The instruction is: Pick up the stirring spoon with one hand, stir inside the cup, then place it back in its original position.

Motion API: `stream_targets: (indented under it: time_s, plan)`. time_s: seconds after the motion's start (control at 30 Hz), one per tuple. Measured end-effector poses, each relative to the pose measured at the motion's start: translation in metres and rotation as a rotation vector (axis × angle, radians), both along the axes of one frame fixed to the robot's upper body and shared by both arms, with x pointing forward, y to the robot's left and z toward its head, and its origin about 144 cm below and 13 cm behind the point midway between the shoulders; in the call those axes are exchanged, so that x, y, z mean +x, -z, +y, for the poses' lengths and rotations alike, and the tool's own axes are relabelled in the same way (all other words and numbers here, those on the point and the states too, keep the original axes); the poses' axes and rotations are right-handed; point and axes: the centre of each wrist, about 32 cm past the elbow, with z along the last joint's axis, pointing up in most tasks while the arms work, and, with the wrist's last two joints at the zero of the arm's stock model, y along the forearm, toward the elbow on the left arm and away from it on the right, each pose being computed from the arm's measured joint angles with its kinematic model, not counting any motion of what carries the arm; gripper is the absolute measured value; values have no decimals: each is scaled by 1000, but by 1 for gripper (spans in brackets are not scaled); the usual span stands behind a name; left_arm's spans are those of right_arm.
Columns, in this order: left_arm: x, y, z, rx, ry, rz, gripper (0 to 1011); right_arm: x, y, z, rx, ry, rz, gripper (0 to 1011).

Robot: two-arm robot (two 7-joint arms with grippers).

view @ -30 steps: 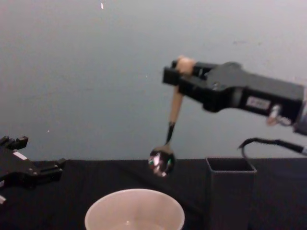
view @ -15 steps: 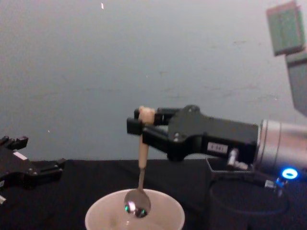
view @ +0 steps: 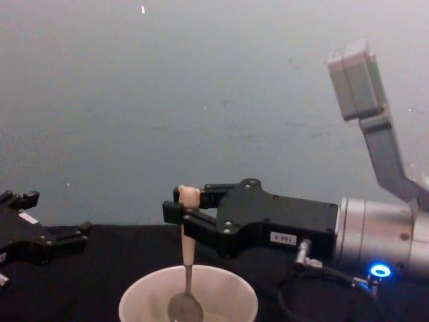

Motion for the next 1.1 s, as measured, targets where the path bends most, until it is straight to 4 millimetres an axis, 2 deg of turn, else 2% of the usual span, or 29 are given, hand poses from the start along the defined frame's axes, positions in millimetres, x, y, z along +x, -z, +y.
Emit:
stream_targets:
  time_s: [0.57, 0.87, 1.1]
  plan:
    - [0, 0, 0, 0, 0, 0, 1001, -1, 6, 2, -20, 13, 8, 213]
    - [0, 0, 0, 0, 0, 0, 1001, -6, 5, -13, -29, 42, 7, 213]
    - [0, 0, 0, 0, 0, 0, 1001, -19, 3, -24, -19, 40, 15, 213]
